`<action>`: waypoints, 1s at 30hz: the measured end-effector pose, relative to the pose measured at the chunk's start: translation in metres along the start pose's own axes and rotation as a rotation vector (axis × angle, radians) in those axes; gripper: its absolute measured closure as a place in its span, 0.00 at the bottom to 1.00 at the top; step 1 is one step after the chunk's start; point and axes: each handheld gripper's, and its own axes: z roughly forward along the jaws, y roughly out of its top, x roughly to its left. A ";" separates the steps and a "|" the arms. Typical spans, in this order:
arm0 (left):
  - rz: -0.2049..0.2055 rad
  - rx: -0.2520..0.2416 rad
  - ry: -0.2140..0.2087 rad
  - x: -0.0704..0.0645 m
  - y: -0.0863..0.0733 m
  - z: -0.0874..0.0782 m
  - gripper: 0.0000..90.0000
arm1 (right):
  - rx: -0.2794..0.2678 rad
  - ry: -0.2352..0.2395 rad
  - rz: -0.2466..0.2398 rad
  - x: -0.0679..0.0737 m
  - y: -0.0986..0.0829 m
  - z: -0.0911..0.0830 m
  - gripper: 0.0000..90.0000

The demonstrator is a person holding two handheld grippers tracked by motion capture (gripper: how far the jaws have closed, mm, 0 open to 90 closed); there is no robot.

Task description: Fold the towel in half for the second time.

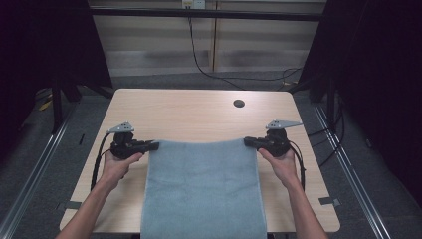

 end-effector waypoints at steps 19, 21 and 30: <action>0.091 -0.098 0.069 -0.003 0.079 -0.005 0.92 | -0.124 -0.065 -0.009 -0.018 0.063 -0.012 0.96; 0.103 -0.095 0.061 -0.007 0.078 -0.008 0.92 | -0.130 -0.067 -0.022 -0.016 0.065 -0.015 0.96; 0.128 -0.103 0.016 -0.032 0.036 -0.036 0.93 | -0.129 -0.008 -0.115 0.022 0.044 -0.039 0.96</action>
